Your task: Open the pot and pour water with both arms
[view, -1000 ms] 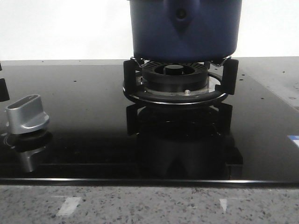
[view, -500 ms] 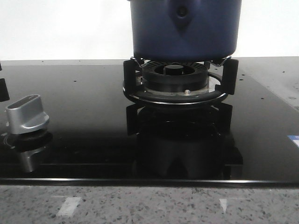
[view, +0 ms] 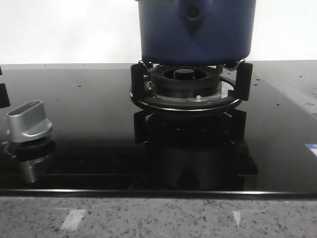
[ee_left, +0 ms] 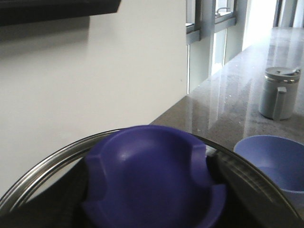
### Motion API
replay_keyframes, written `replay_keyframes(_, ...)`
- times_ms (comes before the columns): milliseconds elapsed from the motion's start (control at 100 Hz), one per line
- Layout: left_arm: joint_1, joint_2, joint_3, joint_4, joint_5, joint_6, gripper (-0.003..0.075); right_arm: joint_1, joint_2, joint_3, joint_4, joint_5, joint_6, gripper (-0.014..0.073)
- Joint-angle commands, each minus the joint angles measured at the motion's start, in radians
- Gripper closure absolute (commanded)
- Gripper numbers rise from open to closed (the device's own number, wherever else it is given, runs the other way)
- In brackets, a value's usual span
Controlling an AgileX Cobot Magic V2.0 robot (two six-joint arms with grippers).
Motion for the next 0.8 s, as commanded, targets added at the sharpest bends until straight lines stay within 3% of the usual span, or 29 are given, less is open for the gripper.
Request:
replay_keyframes(0, 0.034, -0.069, -0.034, -0.031, 0.04, -0.082, 0.0406, 0.003, 0.018, -0.023, 0.015, -0.06, -0.006, 0.0264)
replay_keyframes(140, 0.087, -0.089, -0.032, 0.104, 0.059, -0.215, 0.0406, 0.003, 0.019, -0.032, 0.015, -0.028, -0.002, 0.0264)
replay_keyframes(360, 0.158, -0.124, -0.03, 0.225, 0.104, -0.278, 0.0406, 0.003, 0.068, -0.12, -0.019, 0.015, 0.059, 0.0264)
replay_keyframes(470, 0.197, -0.143, -0.03, 0.264, 0.114, -0.305, 0.0406, 0.003, 0.14, -0.206, -0.161, 0.065, 0.163, 0.0264)
replay_keyframes(600, 0.238, -0.158, -0.03, 0.301, 0.14, -0.331, 0.0406, 0.003, 0.252, -0.328, -0.362, 0.237, 0.337, 0.0264)
replay_keyframes(790, 0.28, -0.163, -0.029, 0.308, 0.167, -0.346, 0.0406, 0.003, 0.384, -0.486, -0.491, 0.397, 0.373, 0.0264)
